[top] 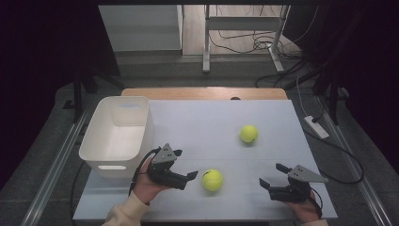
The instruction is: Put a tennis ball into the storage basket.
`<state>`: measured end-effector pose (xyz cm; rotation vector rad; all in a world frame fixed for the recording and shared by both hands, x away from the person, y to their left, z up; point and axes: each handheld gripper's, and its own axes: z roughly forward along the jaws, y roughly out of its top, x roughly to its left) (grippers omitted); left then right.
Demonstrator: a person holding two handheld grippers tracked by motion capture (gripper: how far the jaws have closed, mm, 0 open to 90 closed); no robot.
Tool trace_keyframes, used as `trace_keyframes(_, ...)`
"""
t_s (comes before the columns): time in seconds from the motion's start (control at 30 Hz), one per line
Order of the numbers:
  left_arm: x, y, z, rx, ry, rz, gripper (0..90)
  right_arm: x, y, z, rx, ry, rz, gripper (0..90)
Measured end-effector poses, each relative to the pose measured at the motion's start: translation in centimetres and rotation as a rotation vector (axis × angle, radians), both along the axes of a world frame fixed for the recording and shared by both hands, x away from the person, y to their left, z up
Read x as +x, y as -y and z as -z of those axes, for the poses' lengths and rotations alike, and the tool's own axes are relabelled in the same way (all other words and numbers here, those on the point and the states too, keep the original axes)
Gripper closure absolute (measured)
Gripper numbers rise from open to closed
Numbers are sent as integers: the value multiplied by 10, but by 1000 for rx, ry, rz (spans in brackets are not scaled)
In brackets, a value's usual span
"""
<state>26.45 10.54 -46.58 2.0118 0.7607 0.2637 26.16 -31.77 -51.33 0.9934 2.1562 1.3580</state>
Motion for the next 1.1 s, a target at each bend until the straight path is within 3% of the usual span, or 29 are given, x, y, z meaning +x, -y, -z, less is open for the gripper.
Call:
trace_keyframes(0.73, 13, 19, 5, 30, -29, 33, 58, 2, 1, 0, 11, -1, 2, 98)
trace_keyframes(1.1, 16, 39, 6, 42, -54, 85, 52, 2, 2, 0, 13, 1, 6, 98)
